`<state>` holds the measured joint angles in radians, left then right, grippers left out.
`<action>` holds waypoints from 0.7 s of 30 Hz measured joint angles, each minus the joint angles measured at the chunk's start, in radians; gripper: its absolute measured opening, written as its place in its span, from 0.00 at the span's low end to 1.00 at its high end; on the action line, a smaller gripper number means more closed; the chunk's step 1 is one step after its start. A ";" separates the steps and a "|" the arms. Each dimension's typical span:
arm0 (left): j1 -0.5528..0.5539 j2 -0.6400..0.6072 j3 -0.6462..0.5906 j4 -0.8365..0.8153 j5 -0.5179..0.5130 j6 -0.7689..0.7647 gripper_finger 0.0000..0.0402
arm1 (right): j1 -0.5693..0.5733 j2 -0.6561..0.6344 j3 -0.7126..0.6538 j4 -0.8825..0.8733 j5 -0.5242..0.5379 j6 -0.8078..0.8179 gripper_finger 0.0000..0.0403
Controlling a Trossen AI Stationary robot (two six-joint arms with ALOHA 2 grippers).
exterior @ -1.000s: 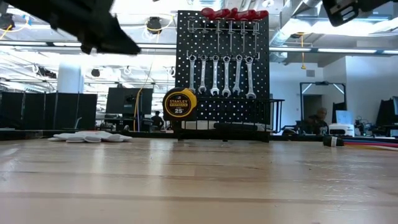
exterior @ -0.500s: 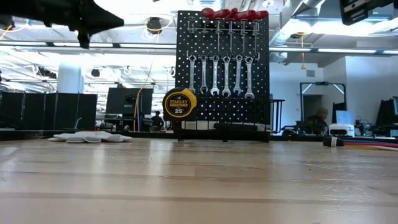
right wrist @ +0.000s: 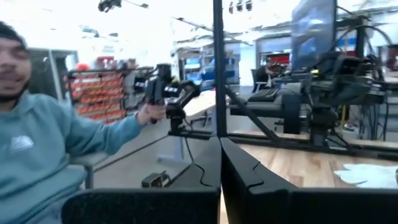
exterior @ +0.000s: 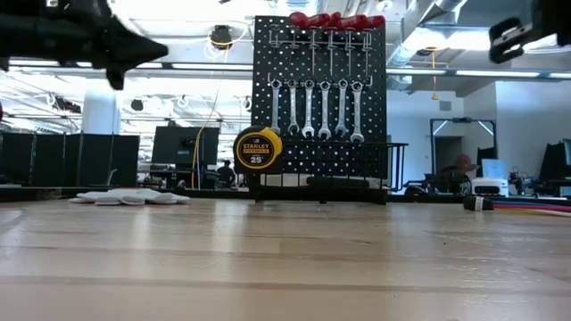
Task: Hang tools onto peg board
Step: Return to Home Position
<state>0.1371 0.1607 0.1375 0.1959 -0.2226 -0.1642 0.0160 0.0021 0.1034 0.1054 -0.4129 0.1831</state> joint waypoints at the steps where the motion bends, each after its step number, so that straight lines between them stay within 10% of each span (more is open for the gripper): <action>1: -0.001 -0.041 -0.015 -0.019 -0.003 -0.005 0.00 | -0.008 0.001 -0.020 0.031 0.002 0.021 0.01; 21: -0.005 -0.140 -0.069 -0.247 0.165 0.095 0.00 | -0.052 0.011 -0.096 0.039 0.154 0.019 0.01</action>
<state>0.1322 0.0204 0.0681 -0.0509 -0.0574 -0.0695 -0.0364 0.0128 0.0074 0.1445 -0.2592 0.2024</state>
